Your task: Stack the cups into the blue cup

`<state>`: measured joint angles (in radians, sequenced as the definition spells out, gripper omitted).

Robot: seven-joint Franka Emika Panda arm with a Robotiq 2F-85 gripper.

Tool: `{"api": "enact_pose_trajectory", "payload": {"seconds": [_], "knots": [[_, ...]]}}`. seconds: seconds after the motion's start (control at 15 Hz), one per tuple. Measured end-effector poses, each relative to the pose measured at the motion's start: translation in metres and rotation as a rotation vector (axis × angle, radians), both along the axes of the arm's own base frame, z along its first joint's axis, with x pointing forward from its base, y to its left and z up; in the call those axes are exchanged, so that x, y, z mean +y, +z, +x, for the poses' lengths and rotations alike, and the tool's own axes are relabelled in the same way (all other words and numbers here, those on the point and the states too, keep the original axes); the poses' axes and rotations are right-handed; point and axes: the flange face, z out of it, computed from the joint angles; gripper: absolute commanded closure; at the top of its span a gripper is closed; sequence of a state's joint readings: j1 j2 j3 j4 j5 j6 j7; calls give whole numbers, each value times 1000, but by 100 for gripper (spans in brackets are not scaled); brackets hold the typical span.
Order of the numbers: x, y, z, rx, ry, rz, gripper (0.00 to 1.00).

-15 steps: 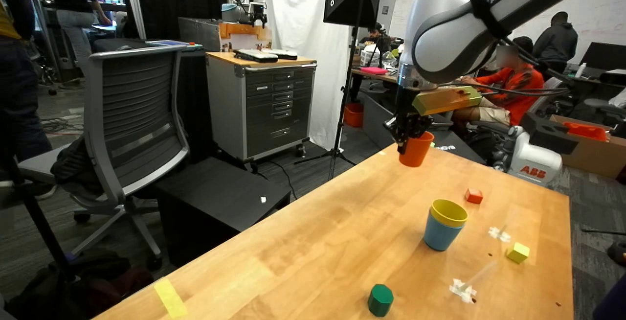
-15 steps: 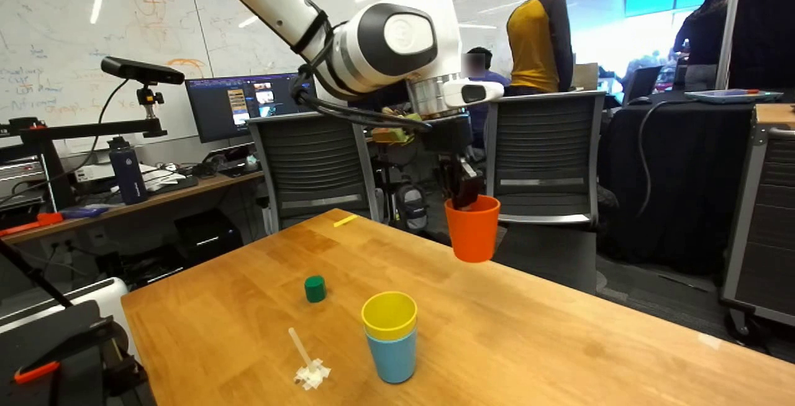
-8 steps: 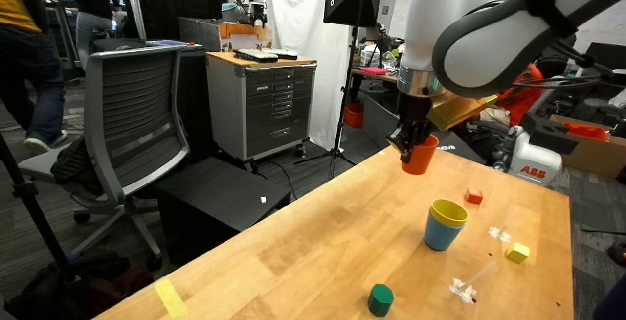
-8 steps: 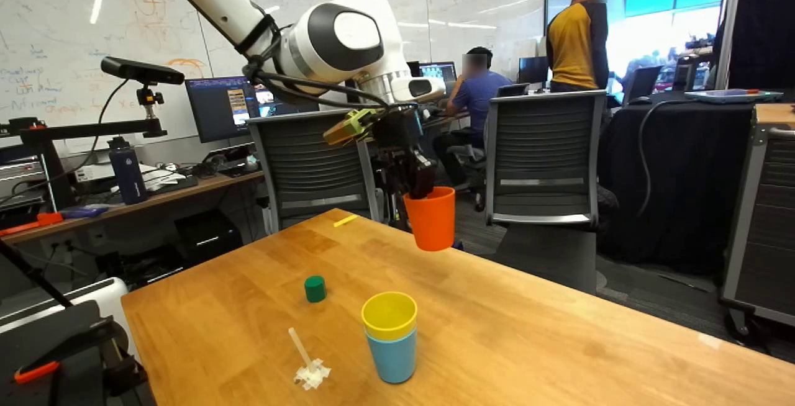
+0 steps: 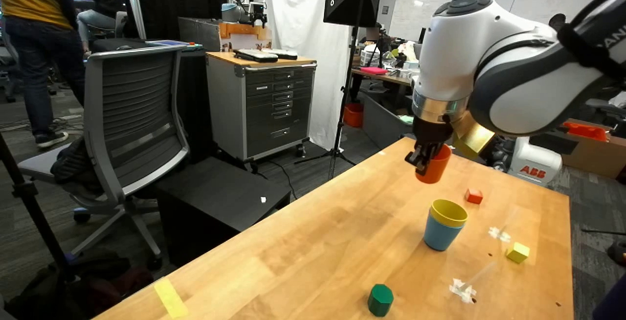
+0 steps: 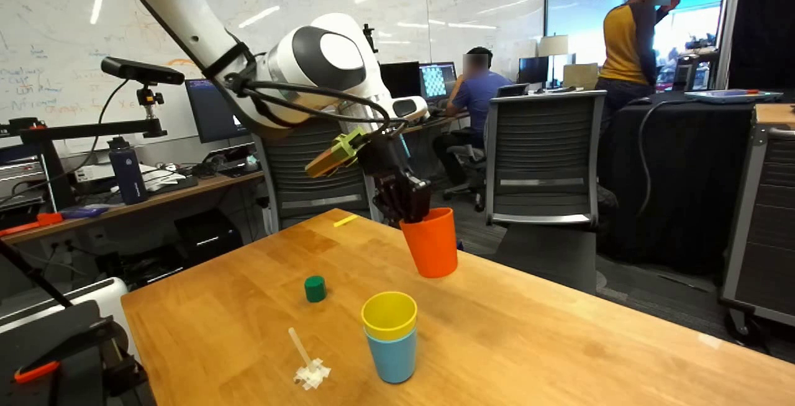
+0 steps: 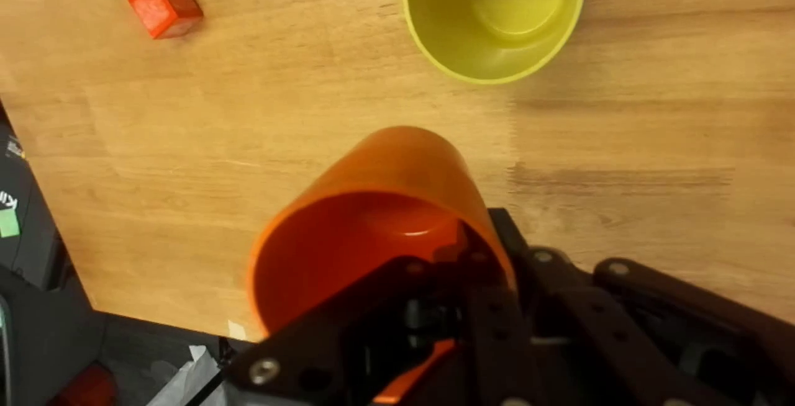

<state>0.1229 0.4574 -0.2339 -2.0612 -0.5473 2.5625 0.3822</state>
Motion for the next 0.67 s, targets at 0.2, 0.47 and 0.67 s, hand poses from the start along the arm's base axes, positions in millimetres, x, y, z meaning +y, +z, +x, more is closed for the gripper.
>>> {"api": "enact_pose_trajectory", "payload": {"seconds": [0.2, 0.47, 0.67], "knots": [[10, -16, -15, -4, 108, -64, 99], [29, -35, -37, -8, 245, -145, 99], [39, -45, -51, -19, 318, -190, 99]]}}
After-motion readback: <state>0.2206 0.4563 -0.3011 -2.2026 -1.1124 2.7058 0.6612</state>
